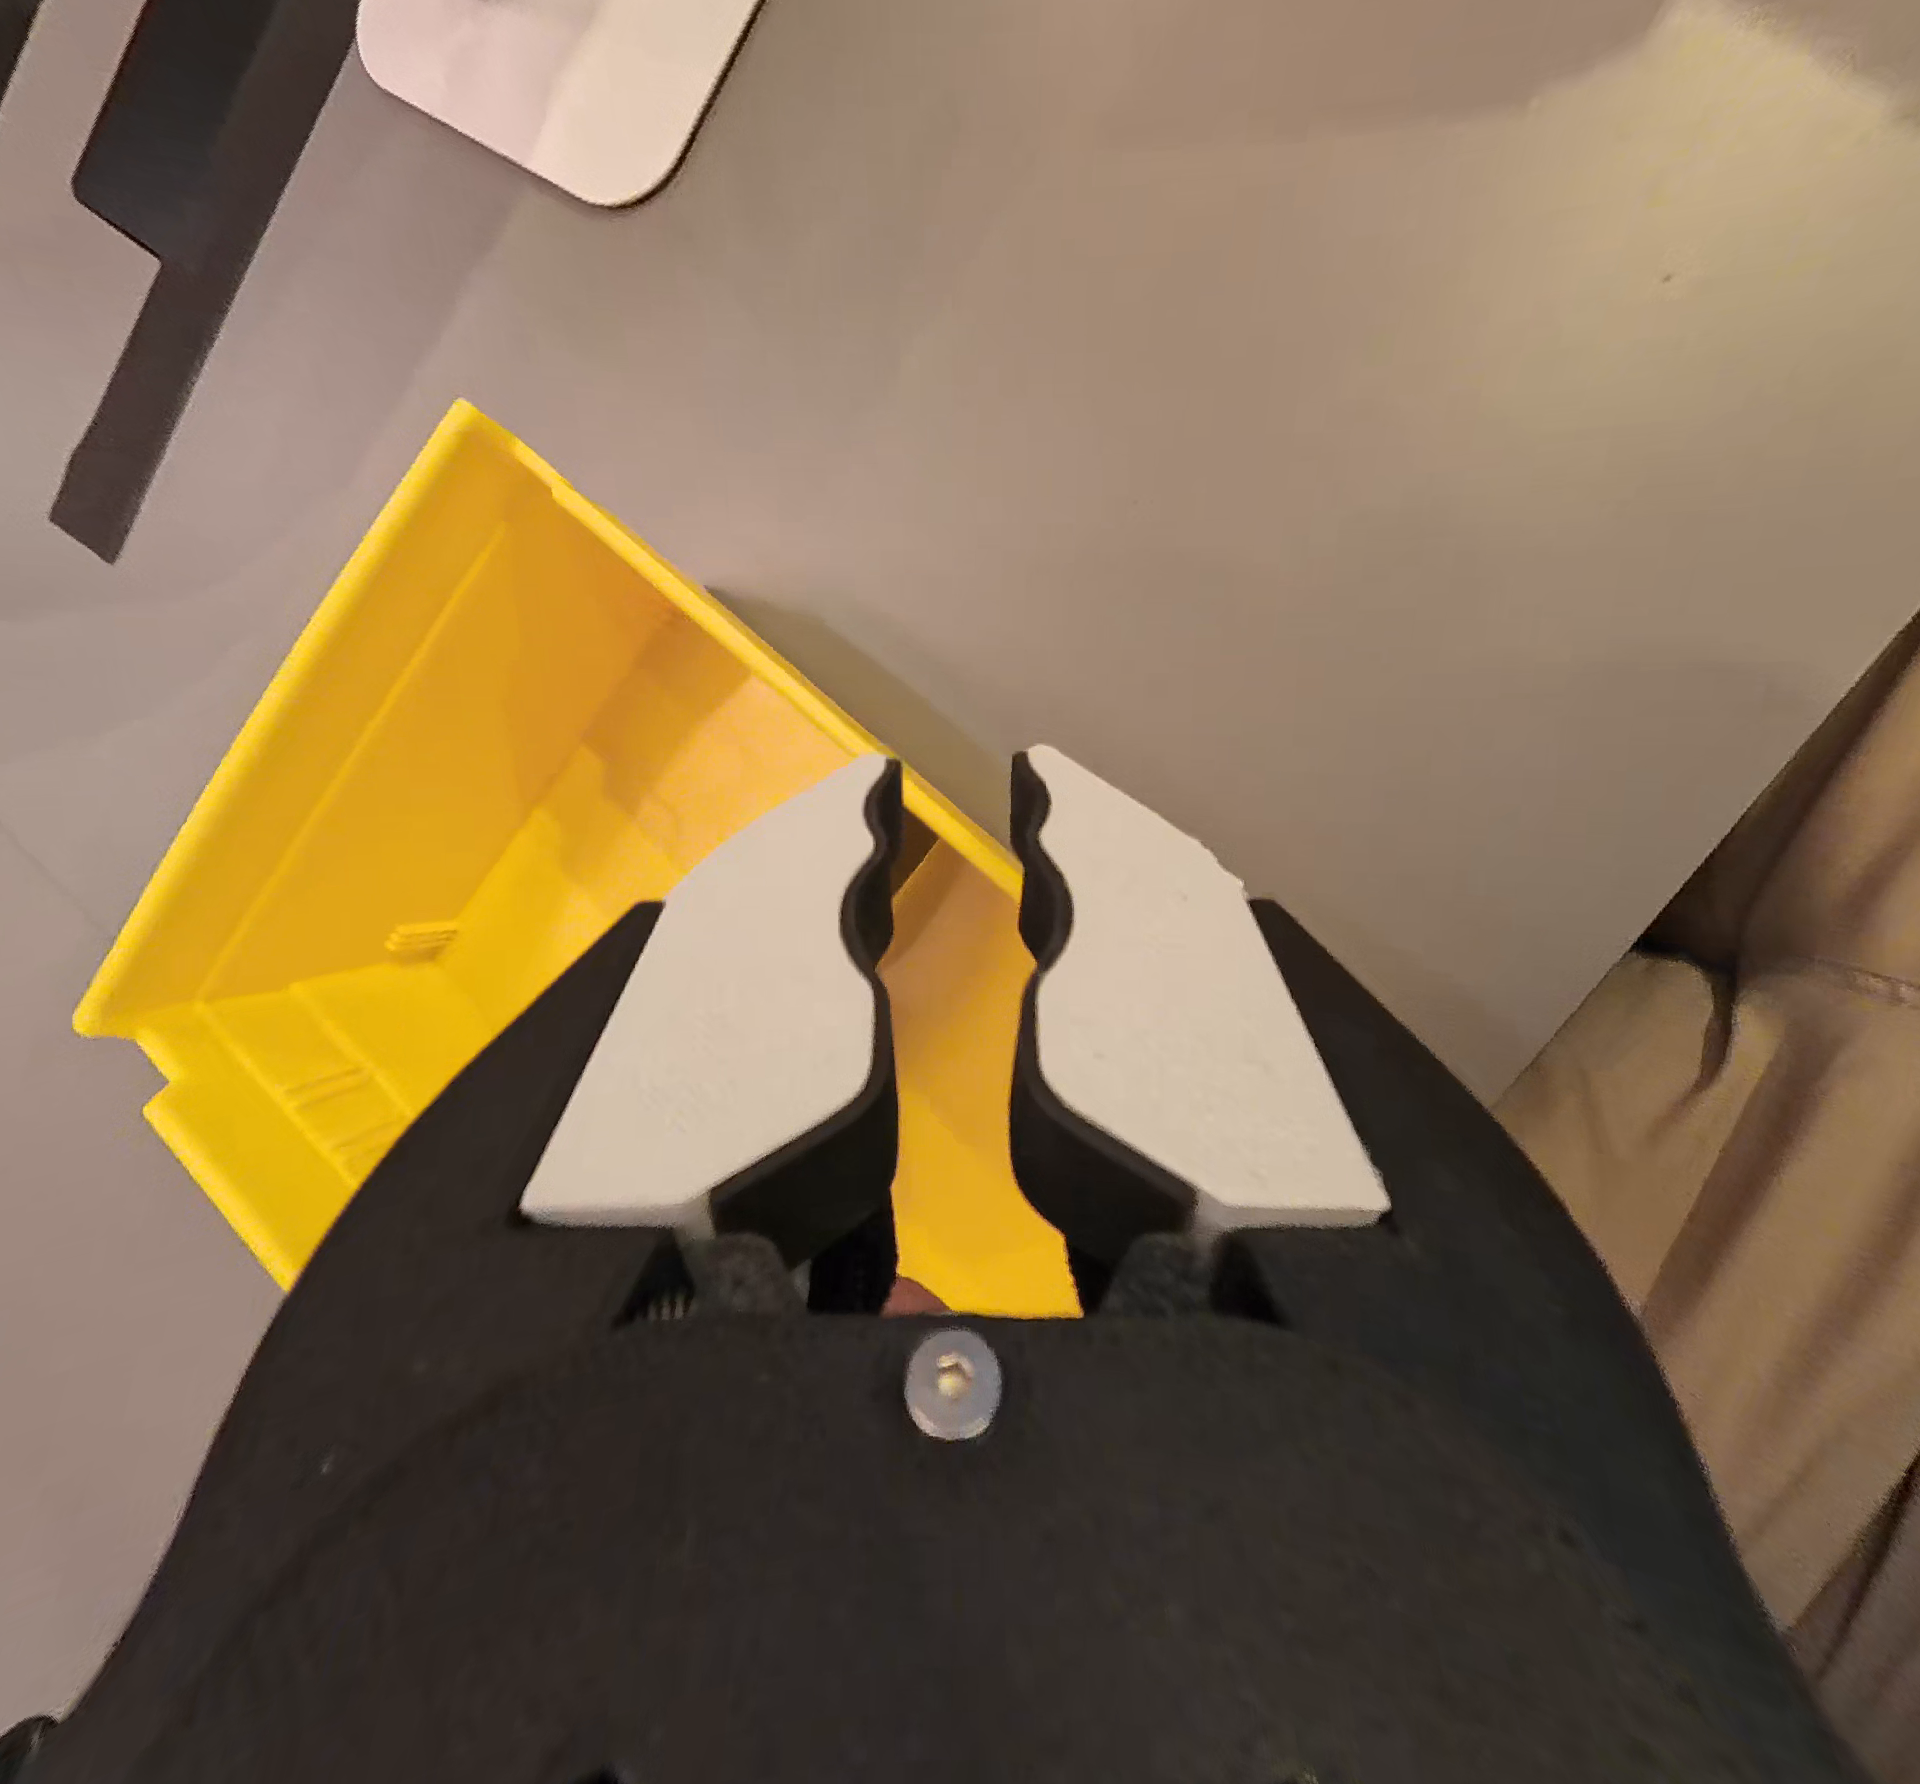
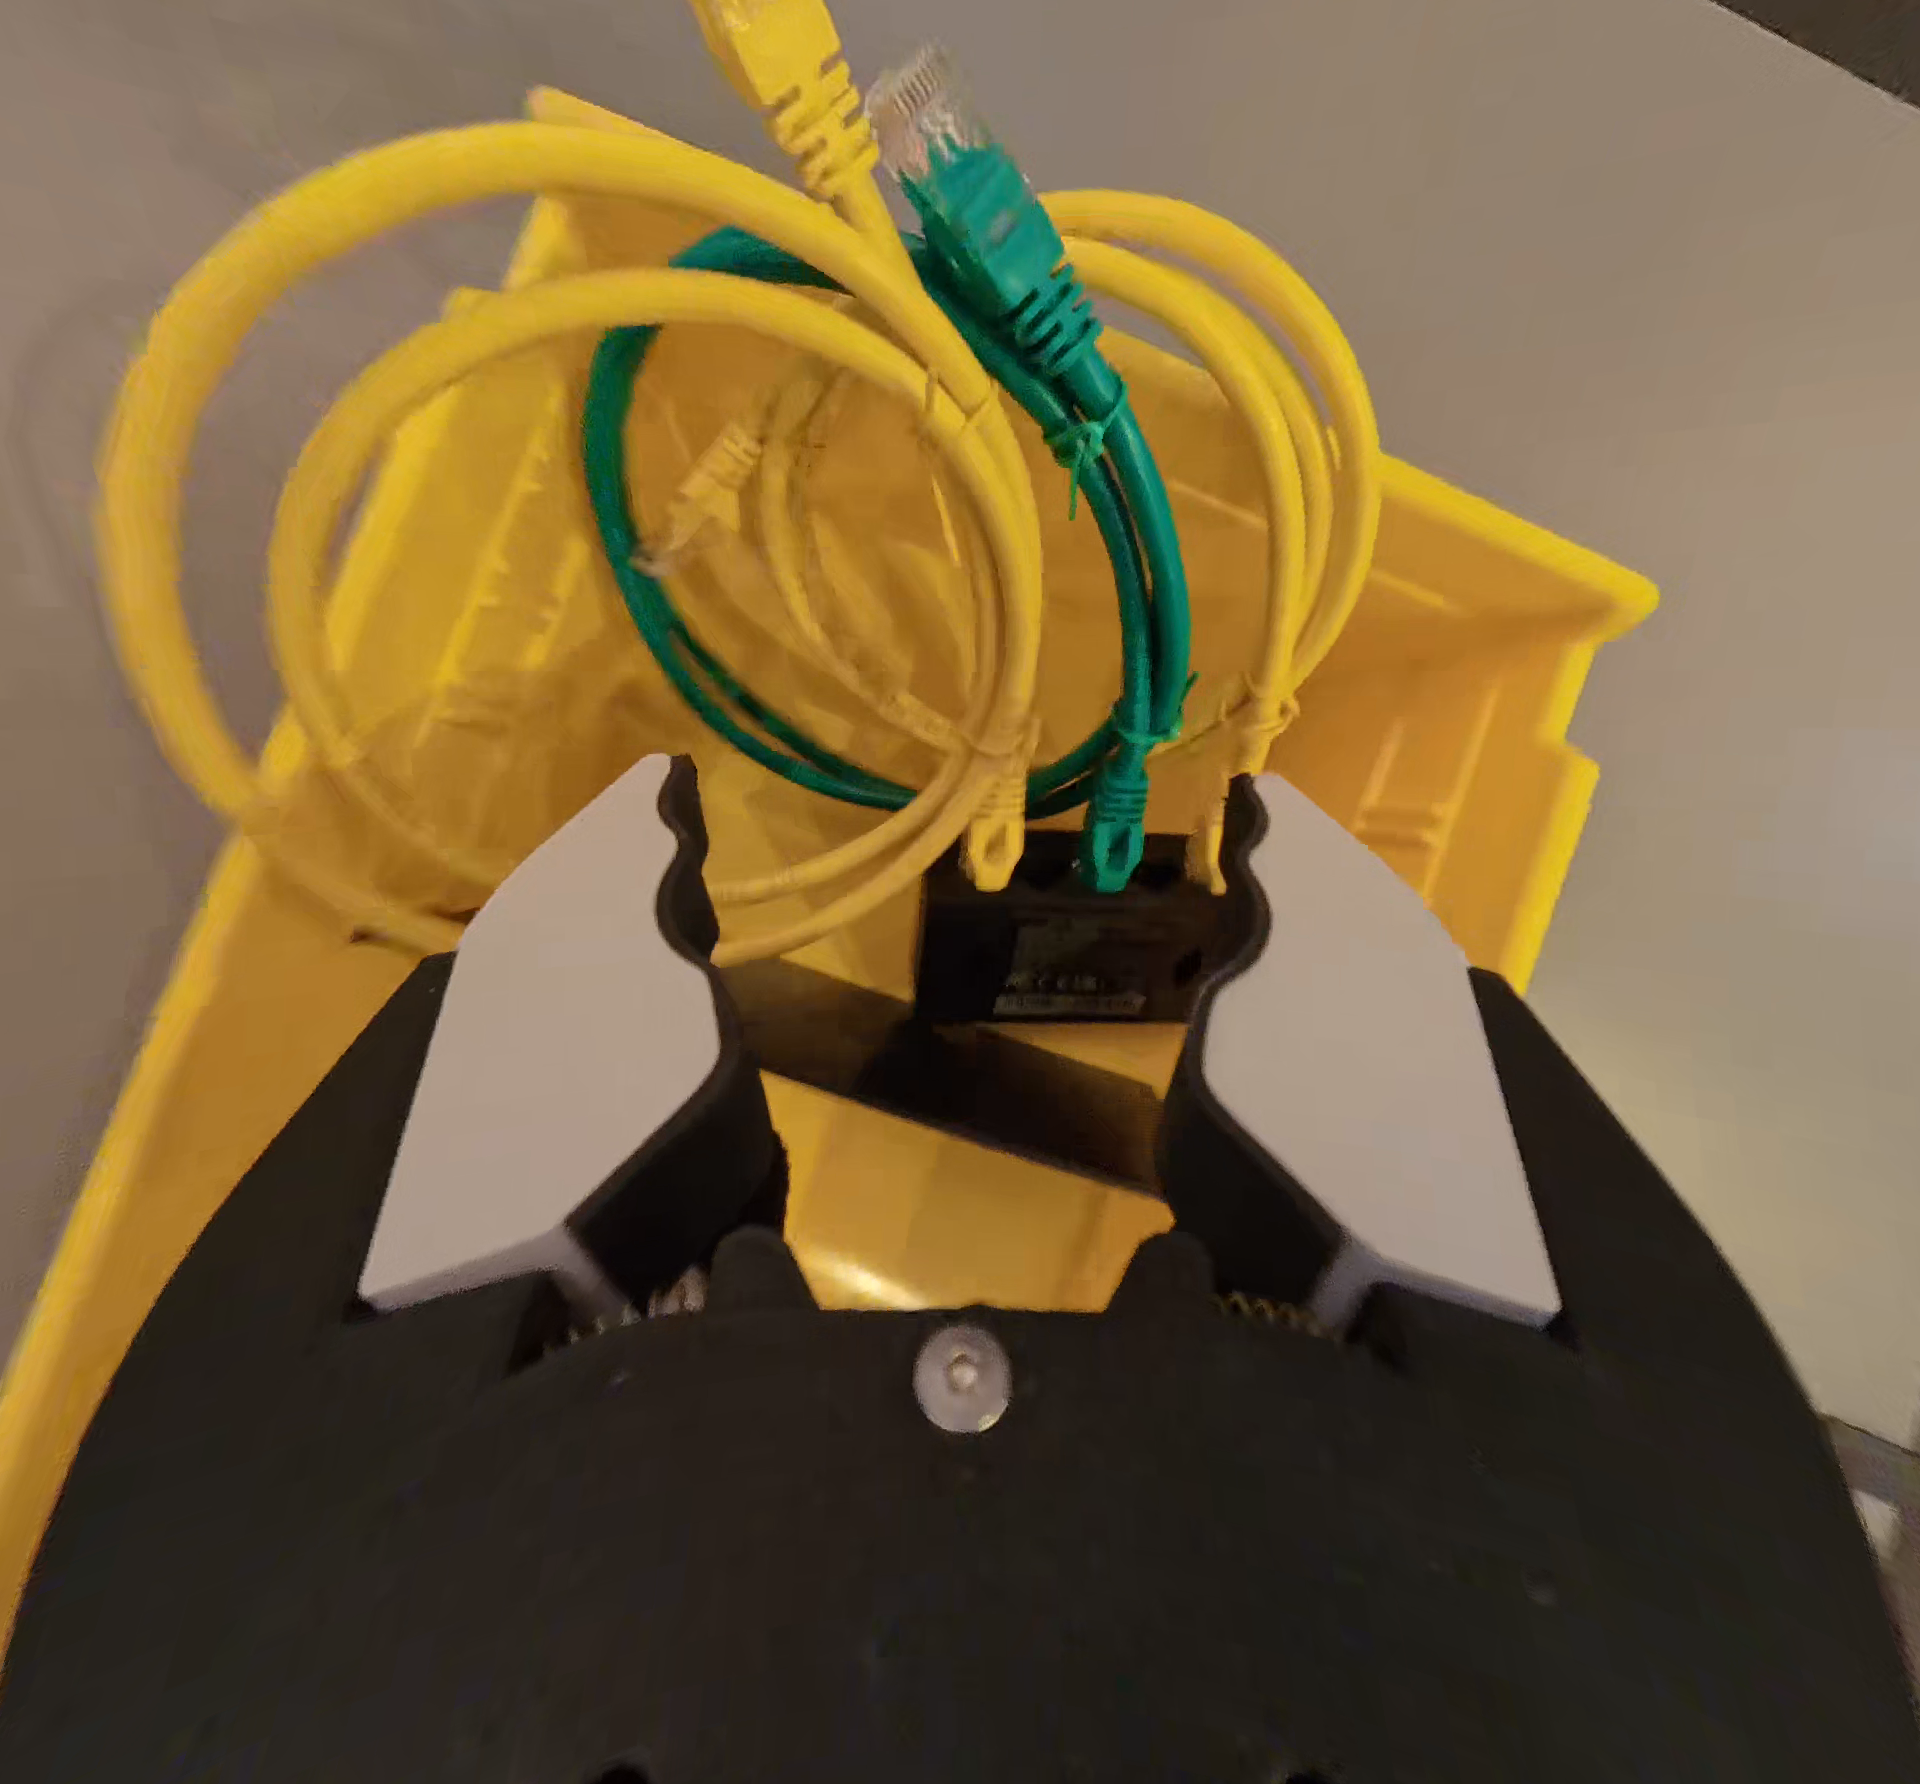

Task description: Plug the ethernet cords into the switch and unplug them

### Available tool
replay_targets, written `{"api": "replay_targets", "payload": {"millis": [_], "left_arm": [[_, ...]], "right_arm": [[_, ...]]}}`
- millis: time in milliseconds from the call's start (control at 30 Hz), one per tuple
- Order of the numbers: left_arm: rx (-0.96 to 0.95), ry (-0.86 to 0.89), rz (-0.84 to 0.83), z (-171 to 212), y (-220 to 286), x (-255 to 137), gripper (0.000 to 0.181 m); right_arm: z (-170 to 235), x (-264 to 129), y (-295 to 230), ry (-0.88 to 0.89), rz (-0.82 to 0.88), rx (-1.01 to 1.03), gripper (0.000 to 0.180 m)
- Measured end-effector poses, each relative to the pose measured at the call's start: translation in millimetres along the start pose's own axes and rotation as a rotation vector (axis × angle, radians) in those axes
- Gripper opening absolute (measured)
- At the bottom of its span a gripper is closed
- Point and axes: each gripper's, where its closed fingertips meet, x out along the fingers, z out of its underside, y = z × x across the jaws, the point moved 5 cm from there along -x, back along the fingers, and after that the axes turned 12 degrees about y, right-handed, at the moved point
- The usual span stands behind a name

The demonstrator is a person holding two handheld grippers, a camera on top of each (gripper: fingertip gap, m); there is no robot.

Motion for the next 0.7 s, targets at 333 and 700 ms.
{"api": "replay_targets", "payload": {"millis": [333, 700], "left_arm": [[-0.159, 0.081, 0.055, 11.6, -3.6, -15.9, 0.035], [-0.358, 0.078, -0.176, 79.3, -79.6, -63.1, 0.073]], "right_arm": [[17.3, 51.8, 17.7, -0.217, 0.035, -0.036, 0.065], [46.4, -59.5, 56.1, -0.055, 0.096, -0.035, 0.078]]}}
